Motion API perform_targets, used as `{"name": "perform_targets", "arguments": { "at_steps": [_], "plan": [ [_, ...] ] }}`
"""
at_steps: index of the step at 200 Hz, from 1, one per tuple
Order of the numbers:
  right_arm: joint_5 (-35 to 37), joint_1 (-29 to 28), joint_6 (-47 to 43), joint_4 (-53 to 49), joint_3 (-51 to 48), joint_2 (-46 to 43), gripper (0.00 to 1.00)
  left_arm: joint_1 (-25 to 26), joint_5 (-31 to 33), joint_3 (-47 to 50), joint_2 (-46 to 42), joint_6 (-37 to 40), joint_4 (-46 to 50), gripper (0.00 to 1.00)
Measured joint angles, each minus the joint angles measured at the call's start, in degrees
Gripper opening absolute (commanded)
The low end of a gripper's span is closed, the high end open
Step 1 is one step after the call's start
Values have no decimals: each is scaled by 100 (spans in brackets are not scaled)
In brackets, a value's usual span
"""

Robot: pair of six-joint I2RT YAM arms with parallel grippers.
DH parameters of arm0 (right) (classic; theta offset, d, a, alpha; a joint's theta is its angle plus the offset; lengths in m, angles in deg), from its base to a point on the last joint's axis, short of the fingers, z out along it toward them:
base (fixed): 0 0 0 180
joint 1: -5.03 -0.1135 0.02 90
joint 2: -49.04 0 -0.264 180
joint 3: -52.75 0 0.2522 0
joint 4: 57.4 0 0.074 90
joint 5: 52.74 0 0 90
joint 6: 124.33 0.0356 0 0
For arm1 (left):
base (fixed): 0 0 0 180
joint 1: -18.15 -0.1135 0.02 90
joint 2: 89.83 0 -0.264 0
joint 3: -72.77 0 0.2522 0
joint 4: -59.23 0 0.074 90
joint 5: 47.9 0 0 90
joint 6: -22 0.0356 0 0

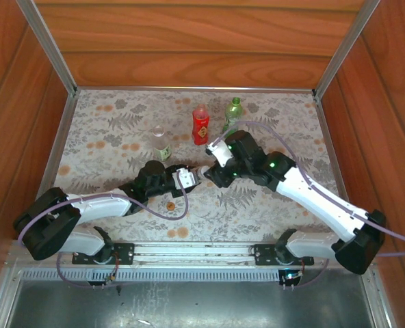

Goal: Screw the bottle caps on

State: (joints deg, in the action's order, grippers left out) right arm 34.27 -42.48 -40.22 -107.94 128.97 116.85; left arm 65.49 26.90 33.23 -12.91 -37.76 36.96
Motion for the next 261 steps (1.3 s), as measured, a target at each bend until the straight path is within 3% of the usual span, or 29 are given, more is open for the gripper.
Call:
{"name": "perform_targets", "arguments": {
  "at_steps": [29,64,97,131,211,231,261],
  "plan": [
    [-76,31,-1172,31,-164,-334,69,0,-9,0,-2,0,0,48],
    [-201,31,-2369,-197,107,-107,69,0,-13,2,0,0,0,48],
    [-413,31,-2955,-232,358,280,66,0,-15,2,-2,0,0,48],
    [-588,31,-3259,-348,568,680,56,0,-15,4,-13,0,2,48],
    [-699,31,-3187,-562,684,848,24,0,-15,28,-87,-15,-7,48],
    [-673,26,-2723,-553,684,841,13,-2,-28,31,-87,-31,4,48],
    [-564,9,-1473,-540,678,831,5,-2,-46,28,-87,-74,7,48]
  ]
}}
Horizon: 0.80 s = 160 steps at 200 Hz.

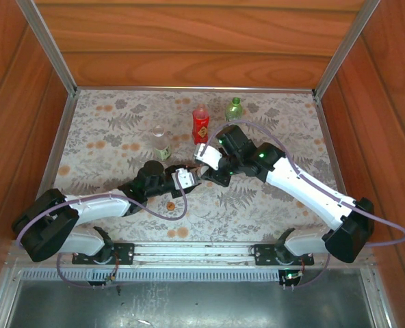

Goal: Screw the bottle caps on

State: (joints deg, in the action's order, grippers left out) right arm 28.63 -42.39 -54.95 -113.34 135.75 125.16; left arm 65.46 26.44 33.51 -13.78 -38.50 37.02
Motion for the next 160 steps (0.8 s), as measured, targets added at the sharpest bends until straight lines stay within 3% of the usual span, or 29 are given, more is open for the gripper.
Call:
{"name": "perform_targets", "arguments": {
  "at_steps": [28,52,83,128,160],
  "plan": [
    [109,-24,1266,-11,0,-11,15,0,4,0,9,0,4,48],
    [151,-24,1700,-85,-9,-46,44,2,-52,-7,50,0,-11,48],
    [203,-7,1700,175,-352,-459,65,-4,-55,-7,55,-166,-39,48],
    [105,103,1545,1915,-1827,-1832,71,-306,-273,-15,-70,-1163,-35,48],
    [-85,133,1711,3215,-2522,-1969,70,-354,-457,-48,-164,-1532,-39,48]
  ]
}}
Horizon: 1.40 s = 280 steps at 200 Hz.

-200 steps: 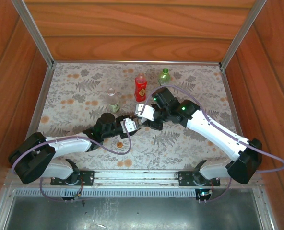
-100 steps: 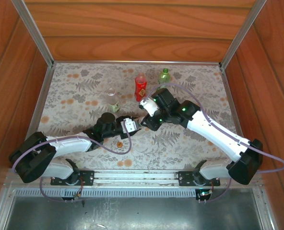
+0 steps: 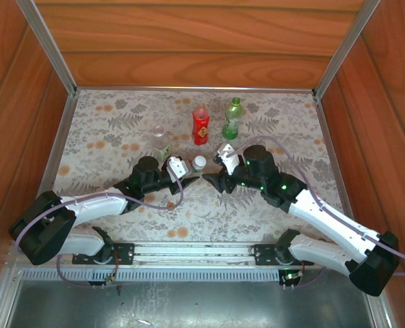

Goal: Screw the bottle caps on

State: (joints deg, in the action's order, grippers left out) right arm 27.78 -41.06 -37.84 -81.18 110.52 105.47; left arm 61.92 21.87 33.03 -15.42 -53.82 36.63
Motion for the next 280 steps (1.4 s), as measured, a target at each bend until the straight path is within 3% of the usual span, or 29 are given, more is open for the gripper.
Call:
{"name": "perform_targets", "arguments": {
  "at_steps": [40,115,123,141,157,184,242,280],
  "plan": [
    [-155,4,245,1067,-146,485,65,0,-133,-55,-9,-160,4,48],
    [-376,39,409,1523,-144,962,34,0,-197,-114,-9,-205,11,50],
    [-372,39,411,1521,-144,957,33,0,-199,-114,-9,-205,9,53],
    [-326,39,409,1488,-144,916,32,0,-210,-127,-9,-210,2,80],
    [-192,48,409,1416,-144,837,31,0,-214,-142,-9,-243,-4,96],
    [289,170,437,1226,-144,684,30,0,-192,-144,-9,-295,-2,100],
    [1725,1469,1021,671,-144,459,23,0,59,-238,50,-868,-61,100],
    [2120,2288,1110,490,201,850,23,11,393,-317,234,-1193,-466,100]
  ]
}}
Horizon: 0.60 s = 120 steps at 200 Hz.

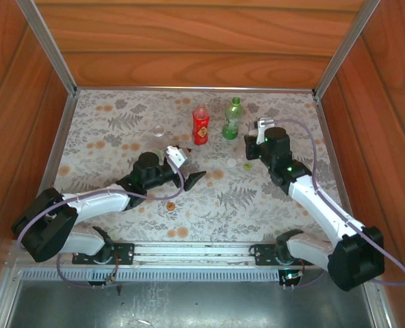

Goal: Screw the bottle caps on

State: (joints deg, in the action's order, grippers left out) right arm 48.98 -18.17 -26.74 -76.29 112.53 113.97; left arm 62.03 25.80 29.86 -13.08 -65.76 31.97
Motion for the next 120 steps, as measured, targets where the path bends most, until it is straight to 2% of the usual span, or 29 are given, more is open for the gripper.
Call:
{"name": "perform_targets", "arguments": {
  "at_steps": [58,120],
  "plan": [
    [-151,951,-92,164,1565,1871,24,107,269,-146,166,-76,-223,100],
    [-560,1305,-645,146,3438,3915,25,157,313,-140,68,-57,-273,100]
  ]
}}
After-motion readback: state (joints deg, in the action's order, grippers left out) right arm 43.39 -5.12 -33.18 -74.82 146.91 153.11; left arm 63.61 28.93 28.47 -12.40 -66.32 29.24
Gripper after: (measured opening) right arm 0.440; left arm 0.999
